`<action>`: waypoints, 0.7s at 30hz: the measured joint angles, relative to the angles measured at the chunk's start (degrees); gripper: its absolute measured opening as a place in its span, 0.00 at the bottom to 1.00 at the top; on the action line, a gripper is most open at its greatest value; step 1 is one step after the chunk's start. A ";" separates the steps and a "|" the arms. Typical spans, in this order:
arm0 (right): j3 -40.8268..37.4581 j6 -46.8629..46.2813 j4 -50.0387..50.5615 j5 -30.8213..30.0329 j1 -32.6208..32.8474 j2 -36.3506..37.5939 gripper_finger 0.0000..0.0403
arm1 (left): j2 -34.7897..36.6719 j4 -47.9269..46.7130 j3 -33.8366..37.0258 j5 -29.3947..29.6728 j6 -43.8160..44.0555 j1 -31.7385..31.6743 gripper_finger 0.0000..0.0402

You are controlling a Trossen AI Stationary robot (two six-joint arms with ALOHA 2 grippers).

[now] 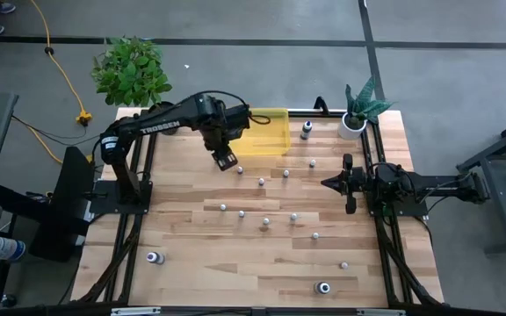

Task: Pick & Place food coloring
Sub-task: Put the big pink food coloring bottle into the yellow container

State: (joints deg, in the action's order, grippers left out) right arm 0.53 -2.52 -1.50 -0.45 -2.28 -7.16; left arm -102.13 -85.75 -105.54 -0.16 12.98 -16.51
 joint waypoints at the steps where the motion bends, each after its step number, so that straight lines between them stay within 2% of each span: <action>1: -0.02 0.00 0.00 0.00 0.02 0.00 0.00 | -0.62 -0.49 -1.18 -0.11 -0.07 -0.02 0.26; 6: 0.00 0.00 0.00 -0.01 0.01 0.00 0.00 | -4.87 -4.54 -8.33 -1.91 0.39 -0.76 0.26; 11: -0.02 0.00 0.00 0.00 0.01 0.00 0.00 | -8.48 -4.50 -14.91 -7.17 0.80 -0.78 0.26; 21: 0.00 0.00 0.00 -0.02 0.02 0.00 0.00 | -16.78 -4.24 -29.43 -9.53 -0.51 -3.39 0.26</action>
State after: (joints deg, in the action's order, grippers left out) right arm 0.54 -2.52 -1.50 -0.47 -2.26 -7.16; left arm -118.91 -89.99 -134.96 -9.69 12.47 -19.91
